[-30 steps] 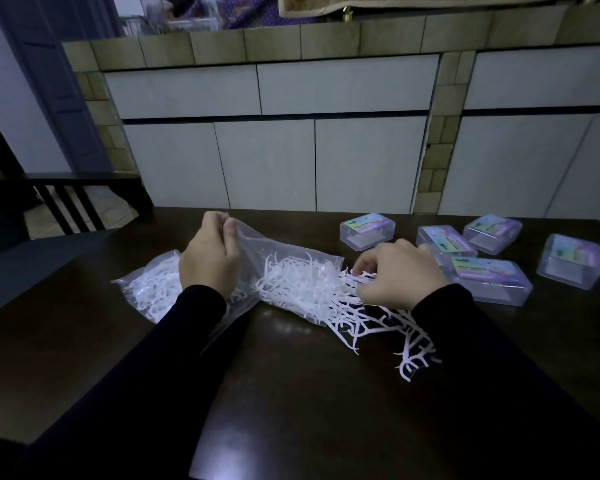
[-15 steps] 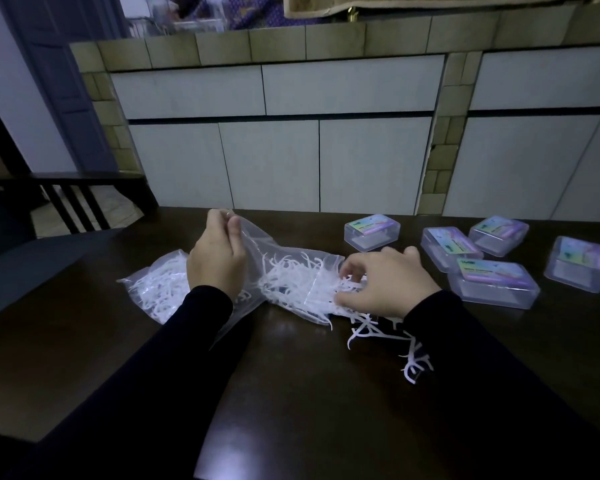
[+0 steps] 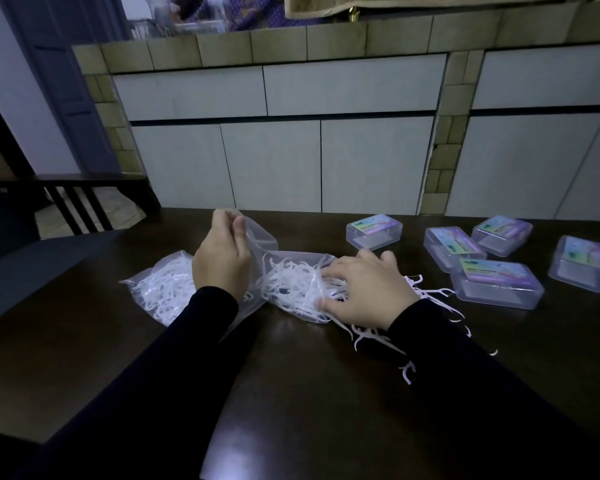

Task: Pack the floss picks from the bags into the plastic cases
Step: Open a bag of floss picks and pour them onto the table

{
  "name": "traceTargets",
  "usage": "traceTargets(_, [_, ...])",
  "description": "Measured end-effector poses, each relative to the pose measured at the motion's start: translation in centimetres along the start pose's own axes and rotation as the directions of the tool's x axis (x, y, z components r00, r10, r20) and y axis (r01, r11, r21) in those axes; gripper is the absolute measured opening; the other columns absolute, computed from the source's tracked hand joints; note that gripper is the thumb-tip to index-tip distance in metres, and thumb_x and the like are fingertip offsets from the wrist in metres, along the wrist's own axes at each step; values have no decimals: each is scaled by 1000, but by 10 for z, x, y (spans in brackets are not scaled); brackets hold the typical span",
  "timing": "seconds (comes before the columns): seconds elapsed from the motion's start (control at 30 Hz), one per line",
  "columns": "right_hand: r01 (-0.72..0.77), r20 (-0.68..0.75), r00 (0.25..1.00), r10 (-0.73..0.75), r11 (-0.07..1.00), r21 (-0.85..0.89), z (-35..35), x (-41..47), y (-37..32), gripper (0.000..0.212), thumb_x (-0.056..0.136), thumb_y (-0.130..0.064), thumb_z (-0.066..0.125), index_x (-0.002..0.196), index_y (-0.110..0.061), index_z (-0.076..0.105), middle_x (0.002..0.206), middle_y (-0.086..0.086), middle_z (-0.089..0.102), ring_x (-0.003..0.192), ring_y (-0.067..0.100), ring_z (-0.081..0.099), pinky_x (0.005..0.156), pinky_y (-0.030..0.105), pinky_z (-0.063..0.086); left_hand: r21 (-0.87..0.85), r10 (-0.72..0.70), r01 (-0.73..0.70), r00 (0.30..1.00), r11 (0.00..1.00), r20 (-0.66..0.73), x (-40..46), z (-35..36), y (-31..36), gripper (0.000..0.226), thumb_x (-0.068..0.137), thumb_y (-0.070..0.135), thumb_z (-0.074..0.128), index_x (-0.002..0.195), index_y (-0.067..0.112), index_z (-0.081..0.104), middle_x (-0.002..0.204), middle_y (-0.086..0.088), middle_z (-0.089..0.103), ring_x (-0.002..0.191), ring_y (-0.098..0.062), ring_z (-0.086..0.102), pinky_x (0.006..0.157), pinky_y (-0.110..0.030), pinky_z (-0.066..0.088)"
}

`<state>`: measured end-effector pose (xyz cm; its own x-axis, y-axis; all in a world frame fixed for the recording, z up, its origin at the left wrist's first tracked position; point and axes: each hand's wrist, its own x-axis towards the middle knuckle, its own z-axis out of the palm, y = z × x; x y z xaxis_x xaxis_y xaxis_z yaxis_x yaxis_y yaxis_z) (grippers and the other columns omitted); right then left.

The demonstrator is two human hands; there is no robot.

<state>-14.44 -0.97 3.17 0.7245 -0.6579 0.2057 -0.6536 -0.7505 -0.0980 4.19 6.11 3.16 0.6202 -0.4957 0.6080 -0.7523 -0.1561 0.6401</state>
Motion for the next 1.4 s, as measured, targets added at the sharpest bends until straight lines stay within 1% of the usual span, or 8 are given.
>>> traceTargets(0.1, [-74, -11, 997, 74, 997, -22, -7, 1, 6, 32, 87, -49, 52, 116, -39, 60, 121, -12, 61, 114, 16, 44, 95, 40, 25, 15, -15, 15, 1000, 1000, -10, 1, -2, 0, 22, 103, 31, 33, 103, 14, 48, 79, 4, 53, 69, -14, 46, 56, -26, 26])
traceTargets(0.27, [-139, 78, 986, 144, 988, -65, -17, -1, 11, 35, 86, -35, 56, 121, -38, 59, 121, -8, 59, 117, 17, 44, 103, 43, 25, 11, -54, 54, 998, 998, -11, 1, -4, 0, 25, 103, 31, 33, 107, 12, 49, 81, 4, 52, 67, -10, 44, 53, -22, 25])
traceTargets(0.43, [-82, 30, 997, 78, 981, 176, -8, -1, -7, 46, 90, -52, 55, 133, -35, 51, 135, -5, 51, 124, 20, 36, 102, 38, 25, -7, -27, 27, 1000, 1000, -11, 0, -2, 0, 24, 103, 30, 34, 106, 12, 49, 81, 3, 53, 69, -11, 45, 53, -22, 26])
traceTargets(0.6, [-13, 48, 999, 14, 1000, -18, 4, 4, -7, 40, 84, -65, 49, 95, -28, 61, 104, -7, 60, 101, 15, 40, 82, 38, 23, 1, 4, -4, 1000, 1000, -15, 1, 0, 0, 23, 103, 30, 34, 103, 13, 49, 79, 2, 54, 70, -16, 47, 61, -27, 29])
traceTargets(0.83, [-51, 36, 998, 52, 998, -26, -5, 7, 1, 36, 83, -58, 55, 86, -25, 68, 93, -9, 65, 97, 16, 49, 86, 38, 25, 48, 26, -25, 1000, 999, -16, 2, 0, -7, 22, 102, 31, 33, 103, 15, 48, 77, 3, 54, 67, -17, 48, 62, -28, 32])
traceTargets(1.07, [-208, 94, 971, 222, 968, -138, -19, 7, 11, 26, 82, -40, 63, 104, -29, 70, 99, -6, 67, 100, 19, 53, 93, 43, 27, 68, 18, -17, 1000, 998, -6, 3, 0, -8, 12, 102, 34, 32, 96, 26, 38, 77, 6, 52, 73, -21, 51, 66, -32, 35])
traceTargets(1.23, [-70, 56, 996, 70, 998, -10, -20, 4, -2, 43, 83, -53, 61, 123, -39, 58, 124, -8, 59, 121, 20, 40, 99, 41, 24, 50, 37, -36, 999, 998, -27, 3, 0, -5, 20, 102, 33, 33, 101, 18, 46, 75, 8, 51, 70, -18, 49, 65, -31, 34])
traceTargets(1.4, [-11, 57, 998, 15, 998, -62, -11, 4, -9, 36, 88, -53, 54, 117, -32, 62, 119, -3, 59, 114, 20, 40, 97, 42, 26, 42, 63, -61, 998, 997, -28, 5, 1, -7, 22, 102, 33, 33, 103, 17, 48, 77, 6, 53, 71, -21, 52, 66, -32, 37])
